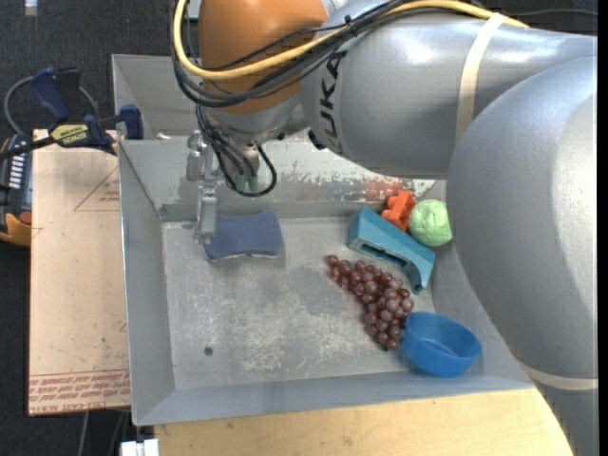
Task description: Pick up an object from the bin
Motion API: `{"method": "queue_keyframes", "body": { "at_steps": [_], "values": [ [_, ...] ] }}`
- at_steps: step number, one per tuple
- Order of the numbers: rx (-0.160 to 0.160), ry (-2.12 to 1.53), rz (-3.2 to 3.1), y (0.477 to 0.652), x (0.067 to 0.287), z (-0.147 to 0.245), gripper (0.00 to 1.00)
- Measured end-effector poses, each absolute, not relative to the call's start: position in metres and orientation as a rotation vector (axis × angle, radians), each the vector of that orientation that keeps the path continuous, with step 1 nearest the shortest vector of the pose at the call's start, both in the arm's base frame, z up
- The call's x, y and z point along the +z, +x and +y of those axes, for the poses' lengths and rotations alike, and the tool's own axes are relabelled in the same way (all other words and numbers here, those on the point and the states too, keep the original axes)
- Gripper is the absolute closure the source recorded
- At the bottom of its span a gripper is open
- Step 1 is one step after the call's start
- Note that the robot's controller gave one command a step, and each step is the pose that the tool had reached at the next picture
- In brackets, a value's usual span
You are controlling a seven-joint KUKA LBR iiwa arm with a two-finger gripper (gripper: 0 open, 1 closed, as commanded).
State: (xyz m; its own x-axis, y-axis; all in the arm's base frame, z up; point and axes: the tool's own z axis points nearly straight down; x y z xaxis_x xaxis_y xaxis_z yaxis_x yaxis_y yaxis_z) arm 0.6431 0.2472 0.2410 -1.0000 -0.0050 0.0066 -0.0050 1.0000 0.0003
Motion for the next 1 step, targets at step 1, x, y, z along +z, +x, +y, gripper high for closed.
{"method": "queue_keyframes", "body": {
  "at_steps": [1],
  "values": [
    [-0.003, 0.0, -3.143, 0.6449, 0.2467, 0.2454, 0.0]
  ]
}}
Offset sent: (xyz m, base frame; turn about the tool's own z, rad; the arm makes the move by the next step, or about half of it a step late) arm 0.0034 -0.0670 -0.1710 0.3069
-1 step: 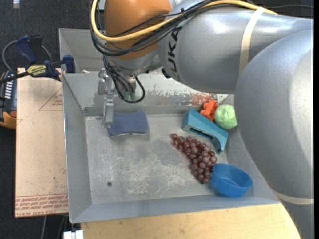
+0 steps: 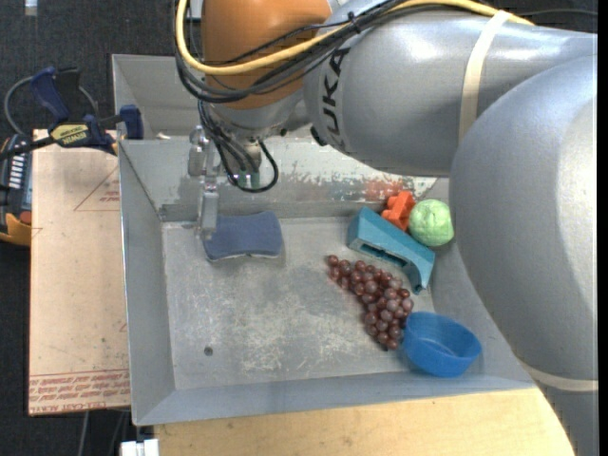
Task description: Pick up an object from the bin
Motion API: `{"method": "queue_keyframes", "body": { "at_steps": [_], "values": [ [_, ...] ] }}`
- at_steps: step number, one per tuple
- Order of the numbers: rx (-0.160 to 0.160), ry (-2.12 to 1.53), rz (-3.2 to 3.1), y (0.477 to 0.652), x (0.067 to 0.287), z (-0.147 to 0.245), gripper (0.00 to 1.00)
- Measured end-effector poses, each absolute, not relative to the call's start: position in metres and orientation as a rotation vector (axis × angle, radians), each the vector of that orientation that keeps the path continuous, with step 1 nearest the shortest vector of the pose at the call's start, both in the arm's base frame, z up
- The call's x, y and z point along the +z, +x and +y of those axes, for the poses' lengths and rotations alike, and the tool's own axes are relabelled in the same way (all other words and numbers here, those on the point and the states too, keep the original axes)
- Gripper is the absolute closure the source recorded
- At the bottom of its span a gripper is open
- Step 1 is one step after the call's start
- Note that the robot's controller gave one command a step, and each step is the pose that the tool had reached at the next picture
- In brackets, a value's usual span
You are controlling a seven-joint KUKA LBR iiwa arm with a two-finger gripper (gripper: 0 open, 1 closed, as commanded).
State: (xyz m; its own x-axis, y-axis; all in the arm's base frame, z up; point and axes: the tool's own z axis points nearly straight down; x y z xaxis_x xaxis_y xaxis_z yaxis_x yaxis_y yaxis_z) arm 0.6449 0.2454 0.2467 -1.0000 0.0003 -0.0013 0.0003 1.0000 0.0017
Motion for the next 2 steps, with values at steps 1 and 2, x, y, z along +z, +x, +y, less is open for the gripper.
{"method": "queue_keyframes", "body": {
  "at_steps": [1, 2],
  "values": [
    [0.005, 0.308, 3.124, 0.646, 0.131, 0.203, 0.0],
    [0.009, 0.004, 3.123, 0.653, 0.164, 0.153, 0.0]
  ]
}}
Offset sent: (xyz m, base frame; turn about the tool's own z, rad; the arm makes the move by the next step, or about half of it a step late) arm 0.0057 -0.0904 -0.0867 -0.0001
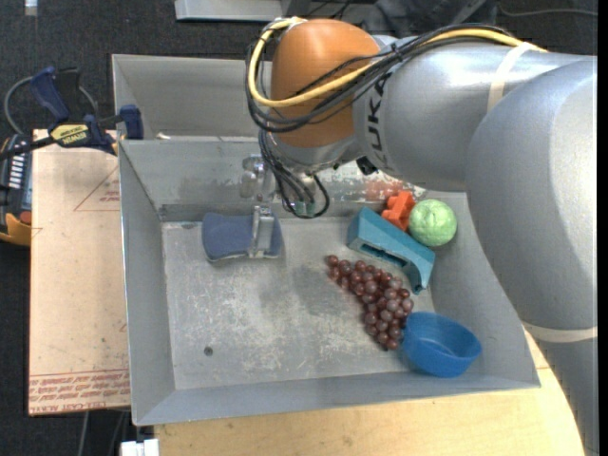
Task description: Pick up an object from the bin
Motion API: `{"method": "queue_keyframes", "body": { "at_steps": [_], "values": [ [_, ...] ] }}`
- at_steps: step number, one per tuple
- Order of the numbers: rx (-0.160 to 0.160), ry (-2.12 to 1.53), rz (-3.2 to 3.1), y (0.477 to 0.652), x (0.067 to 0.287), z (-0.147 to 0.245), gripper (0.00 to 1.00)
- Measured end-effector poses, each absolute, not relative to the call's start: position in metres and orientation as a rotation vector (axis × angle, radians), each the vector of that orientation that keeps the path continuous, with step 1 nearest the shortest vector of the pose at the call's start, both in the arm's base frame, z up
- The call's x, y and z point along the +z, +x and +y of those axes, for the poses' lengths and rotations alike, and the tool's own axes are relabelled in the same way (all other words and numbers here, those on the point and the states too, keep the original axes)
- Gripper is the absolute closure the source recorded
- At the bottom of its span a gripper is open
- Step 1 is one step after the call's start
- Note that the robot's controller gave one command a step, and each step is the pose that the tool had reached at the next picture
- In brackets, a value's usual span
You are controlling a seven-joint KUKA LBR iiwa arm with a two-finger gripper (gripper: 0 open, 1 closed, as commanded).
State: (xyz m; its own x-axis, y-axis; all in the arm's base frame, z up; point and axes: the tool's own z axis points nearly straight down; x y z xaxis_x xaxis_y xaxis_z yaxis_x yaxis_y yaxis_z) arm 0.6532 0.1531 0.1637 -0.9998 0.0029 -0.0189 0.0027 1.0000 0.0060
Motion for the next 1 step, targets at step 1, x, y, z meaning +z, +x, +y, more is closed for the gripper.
{"method": "queue_keyframes", "body": {
  "at_steps": [1],
  "values": [
    [0.005, 0.468, 3.11, 0.6386, 0.1016, 0.1604, 0.0]
  ]
}}
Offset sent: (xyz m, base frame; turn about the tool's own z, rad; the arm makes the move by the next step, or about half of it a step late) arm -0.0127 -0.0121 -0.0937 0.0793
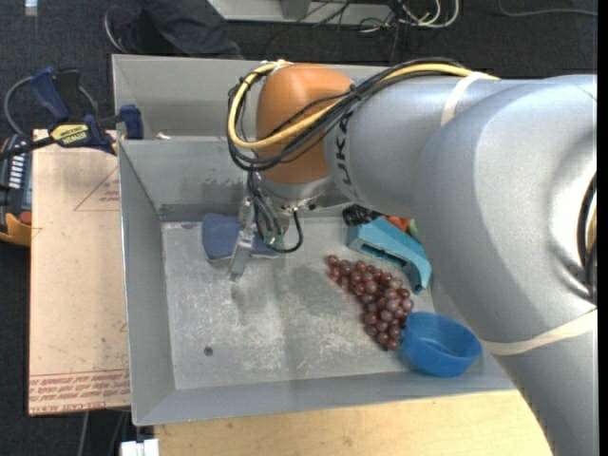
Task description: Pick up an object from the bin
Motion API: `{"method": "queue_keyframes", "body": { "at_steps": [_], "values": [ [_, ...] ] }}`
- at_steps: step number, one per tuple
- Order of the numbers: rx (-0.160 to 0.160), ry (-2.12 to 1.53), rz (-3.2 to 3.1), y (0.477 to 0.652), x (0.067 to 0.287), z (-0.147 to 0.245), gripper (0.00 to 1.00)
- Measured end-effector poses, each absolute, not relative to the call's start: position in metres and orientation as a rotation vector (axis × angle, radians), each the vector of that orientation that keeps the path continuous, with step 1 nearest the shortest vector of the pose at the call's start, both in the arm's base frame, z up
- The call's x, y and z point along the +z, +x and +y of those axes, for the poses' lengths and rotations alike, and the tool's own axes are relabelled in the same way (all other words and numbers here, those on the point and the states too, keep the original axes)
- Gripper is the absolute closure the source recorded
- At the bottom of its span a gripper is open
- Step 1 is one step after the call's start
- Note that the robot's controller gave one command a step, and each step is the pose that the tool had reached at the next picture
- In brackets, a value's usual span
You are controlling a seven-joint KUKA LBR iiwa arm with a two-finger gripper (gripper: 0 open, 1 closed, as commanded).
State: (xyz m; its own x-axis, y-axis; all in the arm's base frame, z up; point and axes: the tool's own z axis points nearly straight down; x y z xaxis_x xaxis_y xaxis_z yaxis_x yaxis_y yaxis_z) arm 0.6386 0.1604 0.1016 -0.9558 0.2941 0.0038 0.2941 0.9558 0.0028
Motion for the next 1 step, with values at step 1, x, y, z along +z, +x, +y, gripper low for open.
{"method": "queue_keyframes", "body": {
  "at_steps": [1],
  "values": [
    [-0.021, -0.132, -3.167, 0.6435, 0.073, 0.1424, 0.0]
  ]
}}
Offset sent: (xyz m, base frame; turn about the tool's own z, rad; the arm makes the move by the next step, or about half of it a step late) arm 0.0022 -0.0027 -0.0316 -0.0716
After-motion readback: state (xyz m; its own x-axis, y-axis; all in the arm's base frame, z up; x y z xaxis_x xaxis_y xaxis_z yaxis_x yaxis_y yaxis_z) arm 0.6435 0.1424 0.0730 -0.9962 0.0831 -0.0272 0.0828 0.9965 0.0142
